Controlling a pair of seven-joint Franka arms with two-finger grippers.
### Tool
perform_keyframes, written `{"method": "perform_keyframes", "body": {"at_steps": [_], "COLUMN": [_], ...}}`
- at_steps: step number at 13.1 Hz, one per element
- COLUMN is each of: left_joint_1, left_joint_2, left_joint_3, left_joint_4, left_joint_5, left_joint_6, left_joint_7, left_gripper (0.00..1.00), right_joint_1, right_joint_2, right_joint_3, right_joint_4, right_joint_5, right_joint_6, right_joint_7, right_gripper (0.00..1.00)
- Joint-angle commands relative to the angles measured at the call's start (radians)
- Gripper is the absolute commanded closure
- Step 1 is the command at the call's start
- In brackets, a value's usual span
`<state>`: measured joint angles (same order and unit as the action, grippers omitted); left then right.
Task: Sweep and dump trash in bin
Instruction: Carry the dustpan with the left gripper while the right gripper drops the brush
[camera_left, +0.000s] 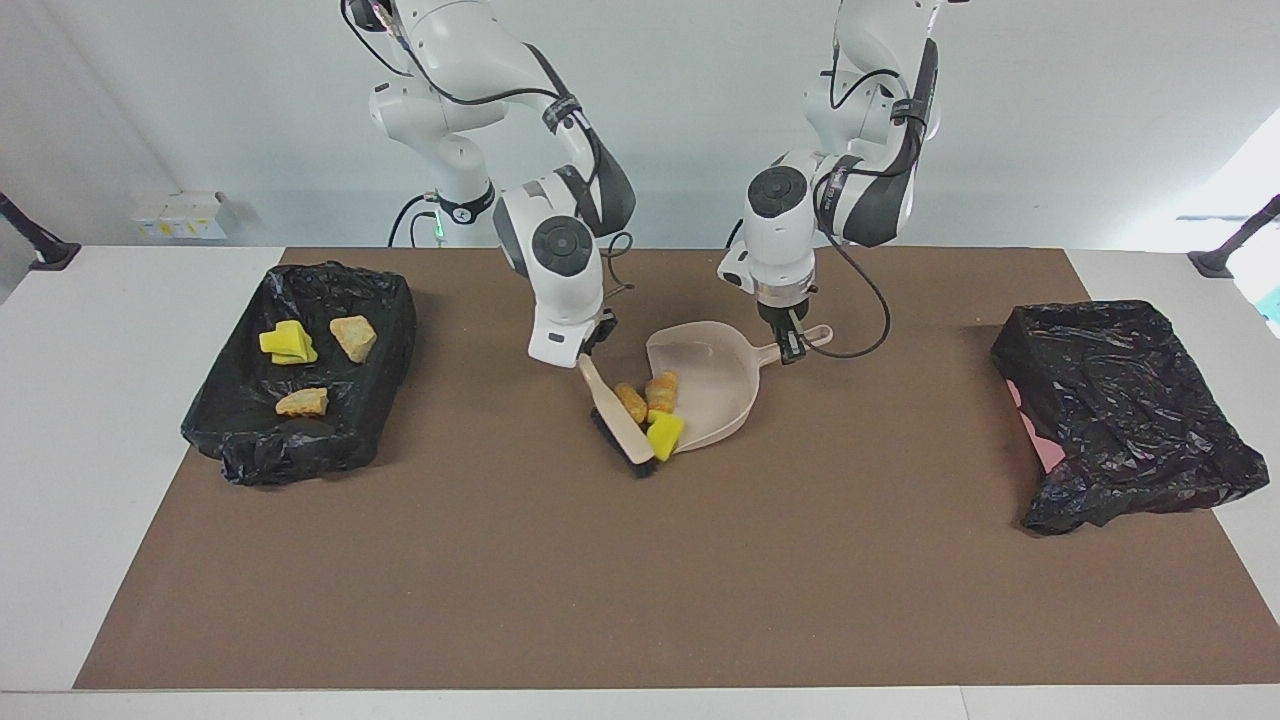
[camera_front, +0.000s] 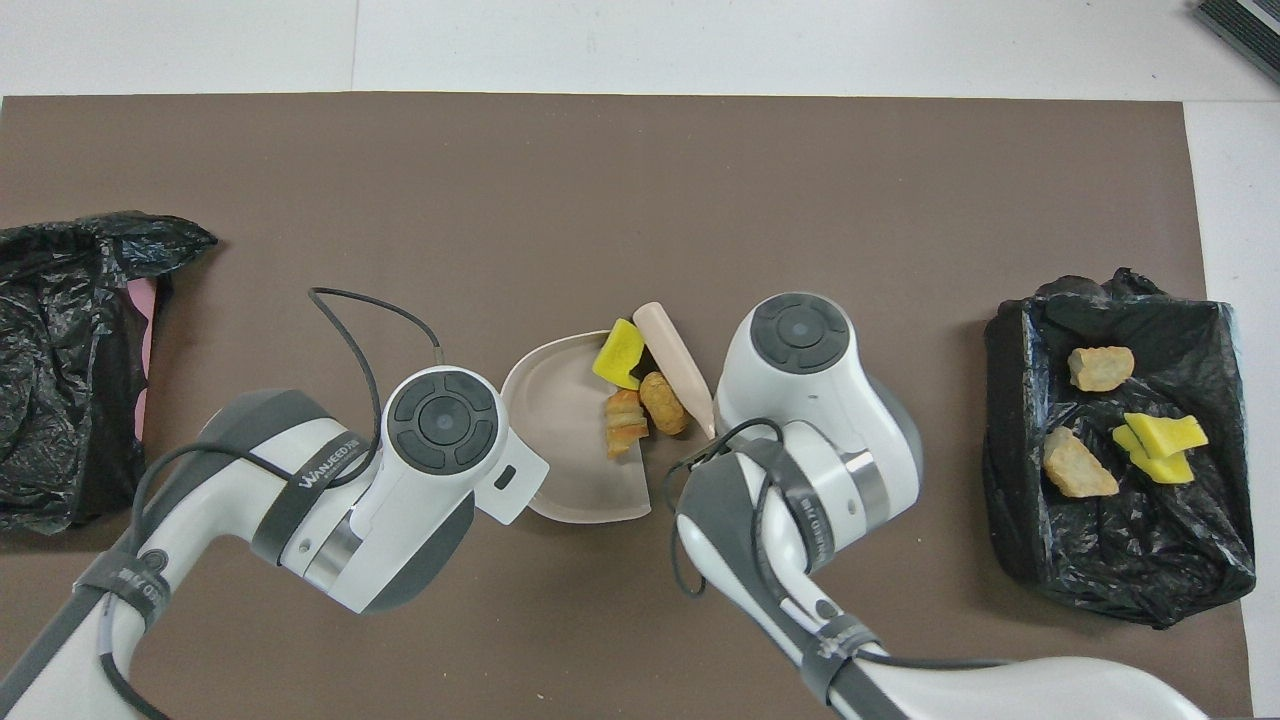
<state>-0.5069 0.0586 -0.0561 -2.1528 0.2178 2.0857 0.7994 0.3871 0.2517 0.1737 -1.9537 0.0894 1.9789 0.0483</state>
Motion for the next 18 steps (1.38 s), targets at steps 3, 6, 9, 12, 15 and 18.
{"method": "perform_keyframes", "body": {"at_steps": [3,6,9,12,15,18], "left_joint_1": [-0.019,0.005,0.057,0.137,0.234,0.342], "left_joint_2": [-0.025,-0.020,0.016,0.017,0.023,0.024], "left_joint_3": [0.007,0.008,0.009,0.009,0.010,0.010], "left_joint_4": [-0.068,-0.073,-0.021,0.031,0.144,0.253], "left_joint_5": [0.000,-0.047,-0.075,-0.115,-0.155,-0.202], "left_joint_6": [0.066,0.103,0.102,0.080,-0.019,-0.111], "left_joint_7": [-0.098,-0.086,-0.021,0.114,0.294,0.438], "left_gripper": [1.00,1.00,1.00,1.00,1.00,1.00], "right_joint_1": [0.113,0.050,-0.002,0.019,0.047,0.146], "right_joint_2": [-0.016,-0.099,-0.230,-0.302,-0.385,-0.391], "right_joint_3": [0.000,-0.010,-0.010,0.000,0.000,0.000], "right_joint_4": [0.015,0.048,0.047,0.004,-0.147,-0.232], "right_joint_5": [0.087,0.089,0.090,0.090,0.146,0.182], "right_joint_6": [-0.030,-0.136,-0.273,-0.318,-0.200,-0.125], "right_joint_7": [0.166,0.177,0.188,0.394,0.406,0.470], "right_gripper": [1.00,1.00,1.00,1.00,1.00,1.00]}}
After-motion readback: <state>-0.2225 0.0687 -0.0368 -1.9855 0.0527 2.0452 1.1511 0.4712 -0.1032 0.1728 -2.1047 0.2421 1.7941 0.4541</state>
